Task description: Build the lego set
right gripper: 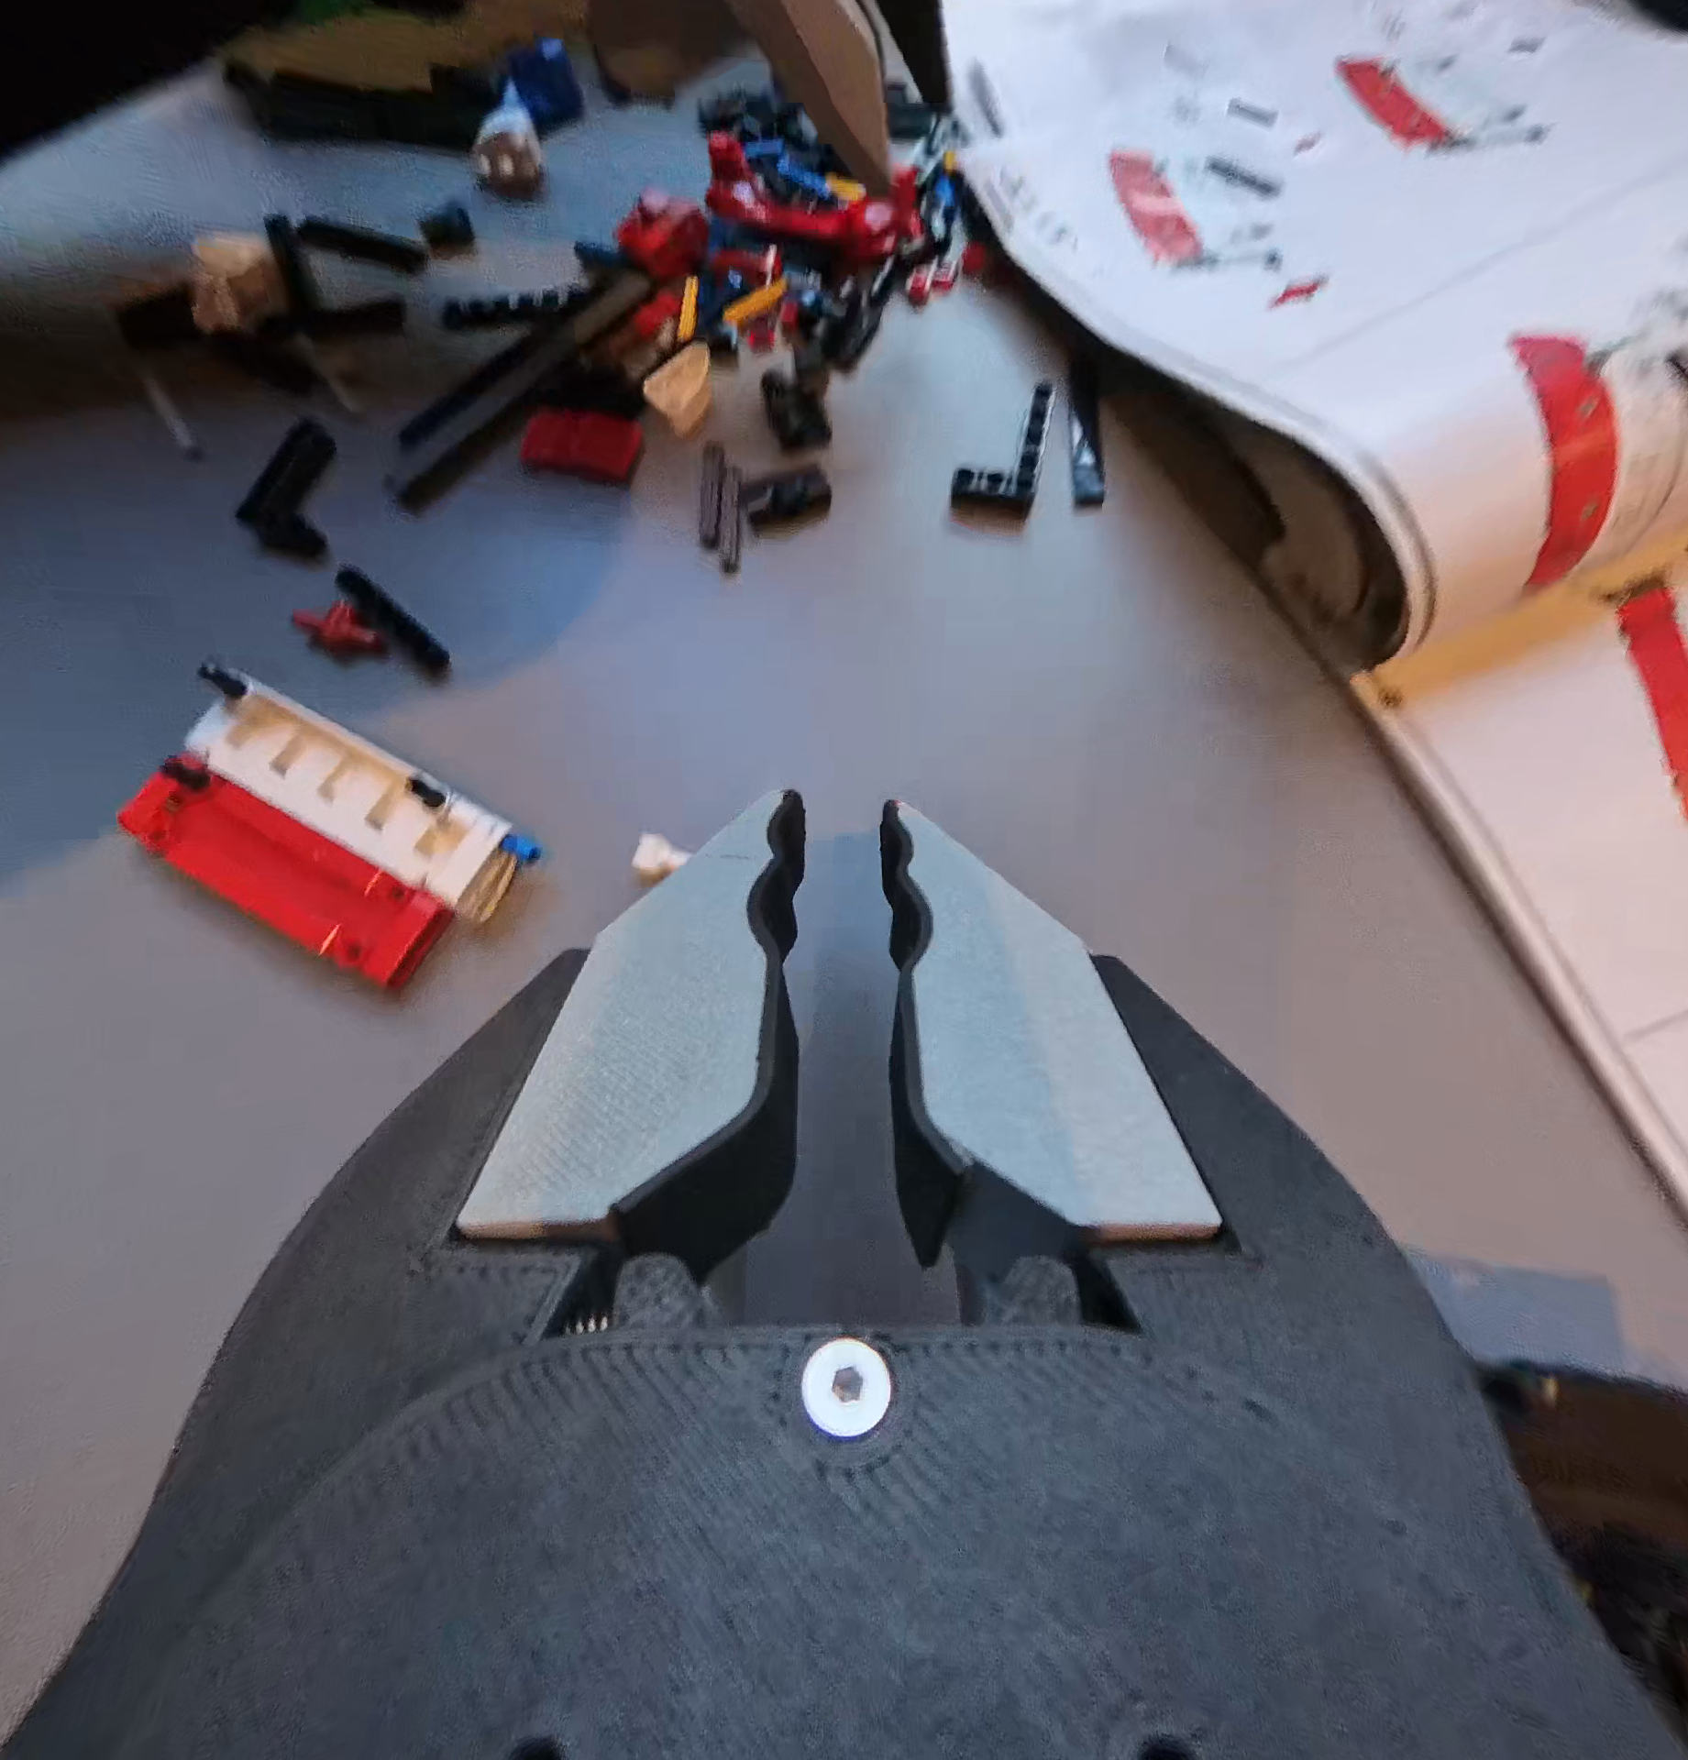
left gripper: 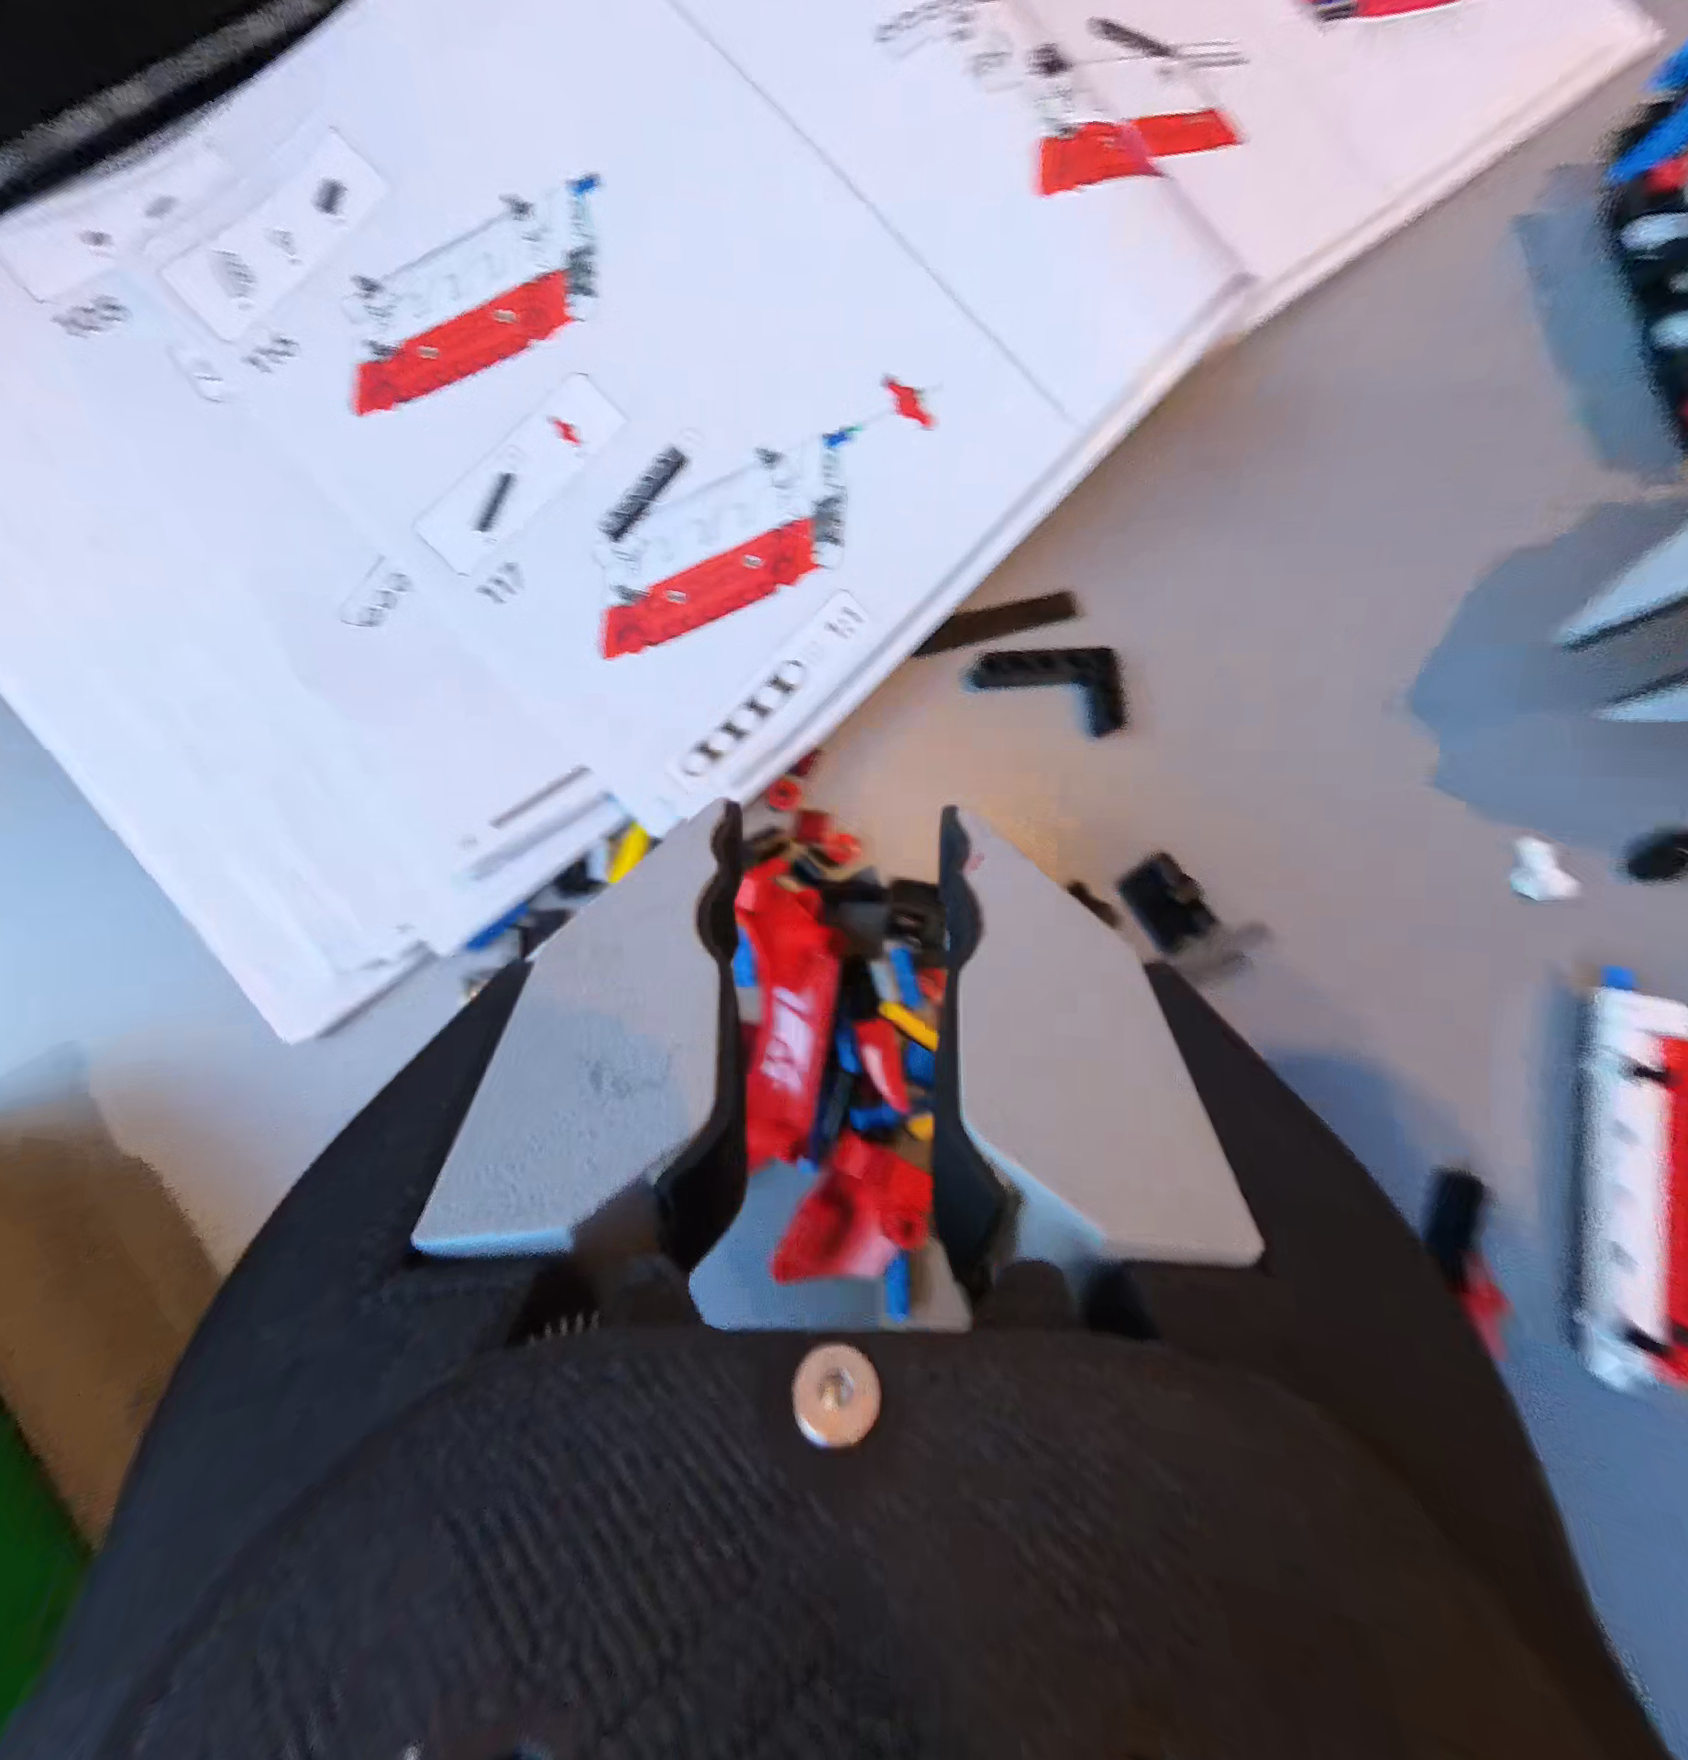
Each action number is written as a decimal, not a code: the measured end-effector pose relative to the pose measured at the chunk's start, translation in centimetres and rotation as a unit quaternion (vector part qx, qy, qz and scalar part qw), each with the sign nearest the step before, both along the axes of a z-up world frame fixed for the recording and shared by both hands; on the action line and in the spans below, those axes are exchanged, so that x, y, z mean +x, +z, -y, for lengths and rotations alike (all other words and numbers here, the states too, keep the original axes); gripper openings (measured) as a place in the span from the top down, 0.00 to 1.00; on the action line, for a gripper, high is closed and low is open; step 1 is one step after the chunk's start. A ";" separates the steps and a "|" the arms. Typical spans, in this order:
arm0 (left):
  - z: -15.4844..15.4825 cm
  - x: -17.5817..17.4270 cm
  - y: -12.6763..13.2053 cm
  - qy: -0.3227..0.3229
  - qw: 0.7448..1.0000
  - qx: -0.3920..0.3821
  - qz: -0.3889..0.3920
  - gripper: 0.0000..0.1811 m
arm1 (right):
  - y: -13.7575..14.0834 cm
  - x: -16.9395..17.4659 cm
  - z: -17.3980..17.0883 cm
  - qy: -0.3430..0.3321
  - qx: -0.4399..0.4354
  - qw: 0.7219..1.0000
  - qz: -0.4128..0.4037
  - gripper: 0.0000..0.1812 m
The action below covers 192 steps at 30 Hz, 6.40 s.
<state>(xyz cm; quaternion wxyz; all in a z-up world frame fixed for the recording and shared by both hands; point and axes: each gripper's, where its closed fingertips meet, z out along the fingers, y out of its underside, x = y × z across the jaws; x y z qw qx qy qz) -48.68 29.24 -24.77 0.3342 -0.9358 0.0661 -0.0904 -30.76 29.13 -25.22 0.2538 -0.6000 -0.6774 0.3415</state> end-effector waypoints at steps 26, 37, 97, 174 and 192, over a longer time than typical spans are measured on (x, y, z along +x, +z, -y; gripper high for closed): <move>9.8 19.3 -1.8 -0.170 0.971 -0.078 0.146 0.82 | -2.0 1.6 4.1 0.081 0.032 0.996 0.029 0.99; 5.2 18.1 -1.6 -0.163 0.978 -0.037 0.123 0.83 | -1.0 5.5 3.6 0.027 -0.015 0.999 0.021 0.94; 9.6 20.6 -2.9 -0.087 0.986 -0.043 0.139 0.99 | -1.4 6.7 9.2 -0.008 -0.231 0.973 0.013 0.91; 11.3 19.3 -1.6 -0.155 0.975 0.019 0.162 1.00 | -1.9 5.1 8.4 -0.051 -0.041 0.998 -0.007 0.82; 11.4 20.6 1.8 -0.145 0.961 0.025 0.234 0.92 | 2.0 6.6 8.7 0.026 -0.060 0.989 -0.132 0.94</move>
